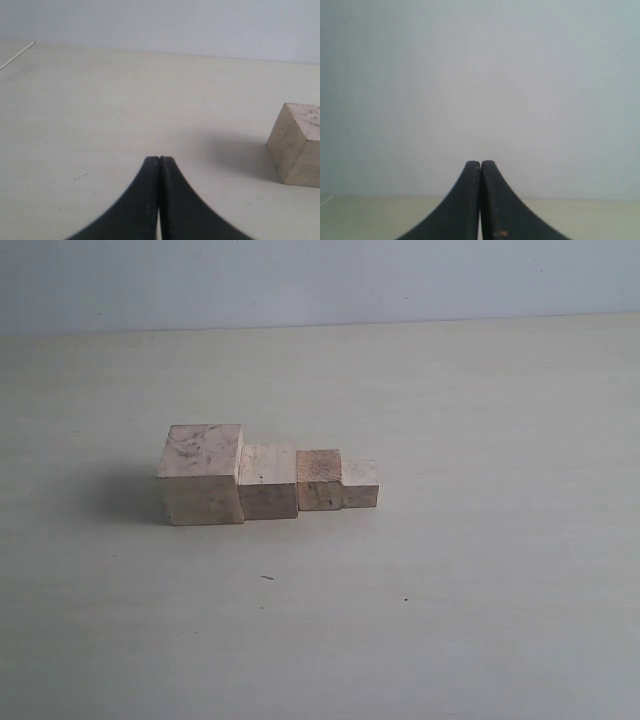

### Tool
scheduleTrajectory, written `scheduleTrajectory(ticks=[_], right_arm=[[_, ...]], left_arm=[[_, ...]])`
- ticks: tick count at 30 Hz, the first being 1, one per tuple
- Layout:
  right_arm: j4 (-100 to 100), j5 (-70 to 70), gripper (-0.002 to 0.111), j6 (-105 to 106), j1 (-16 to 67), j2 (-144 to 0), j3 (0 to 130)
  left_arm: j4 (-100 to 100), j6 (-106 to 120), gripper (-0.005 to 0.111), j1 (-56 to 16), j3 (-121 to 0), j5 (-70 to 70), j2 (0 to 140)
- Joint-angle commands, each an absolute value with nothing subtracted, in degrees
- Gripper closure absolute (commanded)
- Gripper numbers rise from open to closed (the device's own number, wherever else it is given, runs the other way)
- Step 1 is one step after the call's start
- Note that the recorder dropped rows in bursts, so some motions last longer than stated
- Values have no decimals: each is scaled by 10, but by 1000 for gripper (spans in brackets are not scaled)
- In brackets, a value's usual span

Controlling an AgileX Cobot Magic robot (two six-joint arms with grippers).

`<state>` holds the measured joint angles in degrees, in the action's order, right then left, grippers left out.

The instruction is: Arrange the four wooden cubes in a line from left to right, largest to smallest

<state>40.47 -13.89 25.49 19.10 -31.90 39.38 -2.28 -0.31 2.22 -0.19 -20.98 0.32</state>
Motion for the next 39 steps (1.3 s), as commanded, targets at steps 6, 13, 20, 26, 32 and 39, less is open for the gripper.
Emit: scheduleTrajectory(ticks=[6,13,20,26,32,39], right_arm=[[285,-132,108,253,136,-239,359],[279,-101,108,254,99,-202,250],[284,-55,108,253,41,-142,140],[284,-55,108,255,32,-106,80],[278,-40,108,255,32,-106,53],[142,-31,108,96,32,-55,0]], left_arm=[[-23,-5,107,22,0,-202,0],[-23,-5,107,22,0,-202,0],[-23,-5,107,22,0,-202,0],[-23,-5,107,22,0,-202,0],[-23,-5,107,22,0,-202,0],[-23,-5,107,22,0,-202,0]])
